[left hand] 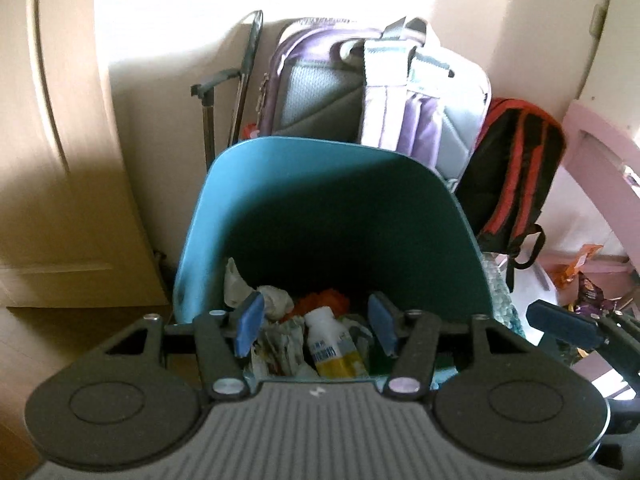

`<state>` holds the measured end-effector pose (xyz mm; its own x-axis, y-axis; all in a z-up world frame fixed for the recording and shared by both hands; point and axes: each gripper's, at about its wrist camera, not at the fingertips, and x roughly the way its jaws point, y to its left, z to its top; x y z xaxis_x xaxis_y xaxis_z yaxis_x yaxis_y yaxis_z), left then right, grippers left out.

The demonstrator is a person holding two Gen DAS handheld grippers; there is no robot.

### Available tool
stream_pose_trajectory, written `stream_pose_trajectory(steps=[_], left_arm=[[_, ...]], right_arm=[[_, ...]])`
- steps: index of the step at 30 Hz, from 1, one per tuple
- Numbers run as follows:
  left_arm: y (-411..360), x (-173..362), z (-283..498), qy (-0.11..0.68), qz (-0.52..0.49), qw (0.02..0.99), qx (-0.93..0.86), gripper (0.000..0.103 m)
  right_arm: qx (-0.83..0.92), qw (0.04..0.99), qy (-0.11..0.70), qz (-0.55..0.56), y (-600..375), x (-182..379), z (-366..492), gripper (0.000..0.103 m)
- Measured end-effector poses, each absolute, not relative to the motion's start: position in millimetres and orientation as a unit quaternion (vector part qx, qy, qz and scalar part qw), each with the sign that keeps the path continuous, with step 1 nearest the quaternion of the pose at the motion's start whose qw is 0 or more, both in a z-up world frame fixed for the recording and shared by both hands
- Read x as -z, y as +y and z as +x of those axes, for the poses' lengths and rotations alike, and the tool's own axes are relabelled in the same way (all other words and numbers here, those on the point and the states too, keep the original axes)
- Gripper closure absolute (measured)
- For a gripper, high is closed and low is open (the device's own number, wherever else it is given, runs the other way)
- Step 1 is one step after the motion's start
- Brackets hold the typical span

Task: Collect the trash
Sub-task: 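Lower both tools back down to the trash on the floor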

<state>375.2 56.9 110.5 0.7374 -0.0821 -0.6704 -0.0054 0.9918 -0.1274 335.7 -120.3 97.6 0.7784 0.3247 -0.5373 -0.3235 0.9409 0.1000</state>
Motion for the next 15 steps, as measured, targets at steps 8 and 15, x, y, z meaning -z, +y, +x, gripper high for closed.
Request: stream_pose_trajectory(steps=[8, 15], left_arm=[[42, -129, 307, 0.344, -0.048, 0.937, 0.025, 0.04], [26, -138, 249, 0.333, -0.042, 0.941, 0.039, 0.038]], right_arm=[[-0.179, 0.948, 0.263, -0.005, -138, -120, 271, 0.025], [-0.183, 0.953, 0.241, -0.017, -152, -128, 217, 0.024]])
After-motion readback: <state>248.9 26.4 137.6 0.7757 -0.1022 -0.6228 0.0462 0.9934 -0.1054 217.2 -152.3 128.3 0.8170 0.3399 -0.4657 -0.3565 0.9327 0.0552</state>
